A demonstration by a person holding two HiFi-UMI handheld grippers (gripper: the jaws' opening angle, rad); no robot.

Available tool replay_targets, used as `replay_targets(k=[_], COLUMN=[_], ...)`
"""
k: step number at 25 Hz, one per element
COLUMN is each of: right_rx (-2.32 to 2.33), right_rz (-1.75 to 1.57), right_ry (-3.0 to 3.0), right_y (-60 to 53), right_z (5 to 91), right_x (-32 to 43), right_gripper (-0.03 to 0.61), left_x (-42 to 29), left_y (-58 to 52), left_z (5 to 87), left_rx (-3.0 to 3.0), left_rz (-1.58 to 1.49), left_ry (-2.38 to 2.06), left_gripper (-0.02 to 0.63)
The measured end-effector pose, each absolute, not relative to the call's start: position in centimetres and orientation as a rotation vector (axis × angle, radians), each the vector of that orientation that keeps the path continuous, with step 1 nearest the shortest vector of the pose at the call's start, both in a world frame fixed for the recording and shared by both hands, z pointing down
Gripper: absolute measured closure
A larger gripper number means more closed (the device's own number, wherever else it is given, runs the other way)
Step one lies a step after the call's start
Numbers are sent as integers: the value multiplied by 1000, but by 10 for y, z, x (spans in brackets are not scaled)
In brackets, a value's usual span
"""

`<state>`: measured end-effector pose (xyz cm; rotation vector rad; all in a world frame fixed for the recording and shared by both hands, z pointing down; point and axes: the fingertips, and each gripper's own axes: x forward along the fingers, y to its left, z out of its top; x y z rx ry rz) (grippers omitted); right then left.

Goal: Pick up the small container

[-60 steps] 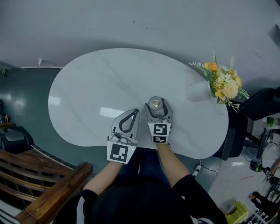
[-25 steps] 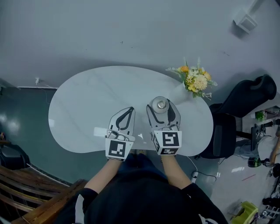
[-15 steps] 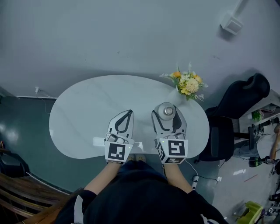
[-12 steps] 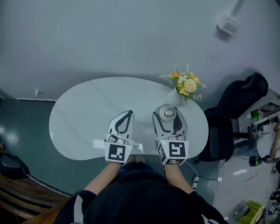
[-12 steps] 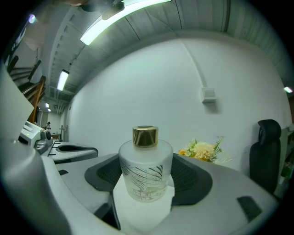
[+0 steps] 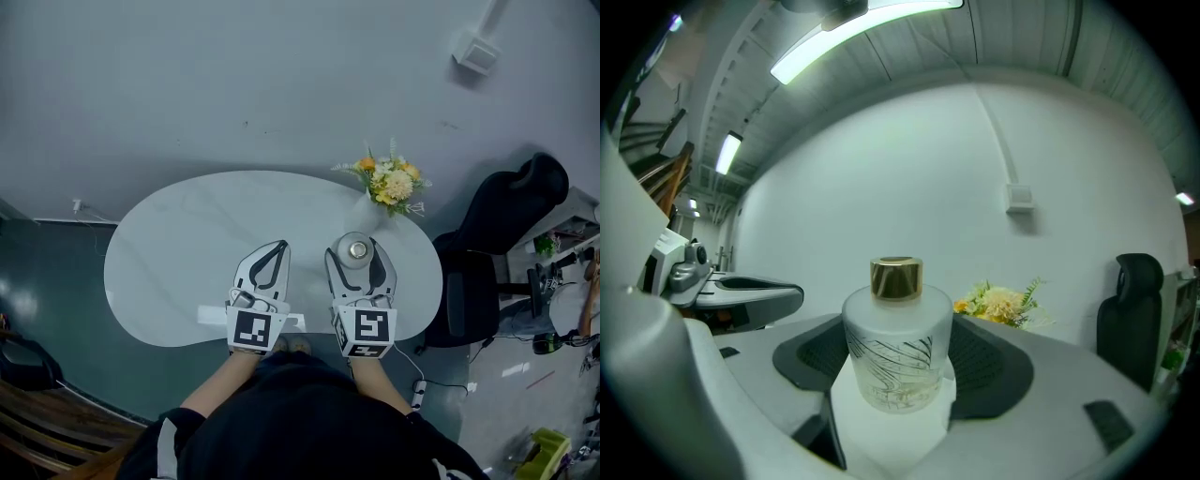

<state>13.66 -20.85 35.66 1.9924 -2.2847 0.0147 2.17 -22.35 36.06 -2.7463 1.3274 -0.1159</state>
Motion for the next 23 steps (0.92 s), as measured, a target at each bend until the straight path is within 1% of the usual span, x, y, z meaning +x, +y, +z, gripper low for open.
replay_targets(k=[23], right_rx=[1957], right_rz=[17], right_ry=[-2316], right_y=[-209], right_z=[353], right_x=[125], right_gripper=[245], left_x=[17], left_y=[-220], left_z=[361], left_rx=[-2741], left_rz=[-110], left_ry=[1335], left_gripper=[606])
